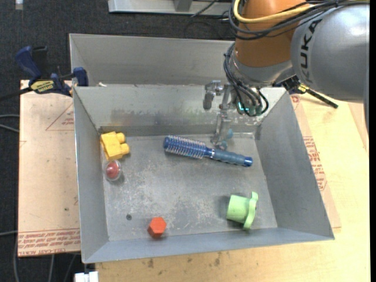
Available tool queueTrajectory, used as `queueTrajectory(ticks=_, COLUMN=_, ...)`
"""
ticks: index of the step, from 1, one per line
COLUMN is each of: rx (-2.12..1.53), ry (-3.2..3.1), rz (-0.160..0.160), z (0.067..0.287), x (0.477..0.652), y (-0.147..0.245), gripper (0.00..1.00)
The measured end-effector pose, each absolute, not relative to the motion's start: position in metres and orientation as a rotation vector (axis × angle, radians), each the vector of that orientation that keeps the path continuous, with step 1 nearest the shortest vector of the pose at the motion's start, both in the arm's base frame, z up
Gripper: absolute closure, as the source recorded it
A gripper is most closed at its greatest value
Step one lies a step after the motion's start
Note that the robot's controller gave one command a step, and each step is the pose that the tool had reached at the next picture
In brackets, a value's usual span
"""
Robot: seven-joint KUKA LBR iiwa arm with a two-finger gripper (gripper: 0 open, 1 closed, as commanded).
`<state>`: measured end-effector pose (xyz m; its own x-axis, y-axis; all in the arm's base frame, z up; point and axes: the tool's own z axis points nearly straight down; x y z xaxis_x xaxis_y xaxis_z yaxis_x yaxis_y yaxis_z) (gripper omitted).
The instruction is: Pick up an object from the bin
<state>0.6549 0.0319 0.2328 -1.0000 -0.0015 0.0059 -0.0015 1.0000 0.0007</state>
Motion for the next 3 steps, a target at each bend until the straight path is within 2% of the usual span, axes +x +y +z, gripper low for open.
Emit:
queueTrajectory(ticks=1, rx=0.130, ry=-3.135, rz=-0.001, z=0.065, x=0.632, y=-0.007, gripper=0.00)
queueTrajectory(ticks=2, rx=0.710, ry=-3.065, rz=0.001, z=0.079, x=0.642, y=-0.026, gripper=0.00)
queueTrajectory(ticks=3, rx=0.710, ry=-3.063, rz=-0.003, z=0.078, x=0.642, y=-0.025, gripper=1.00)
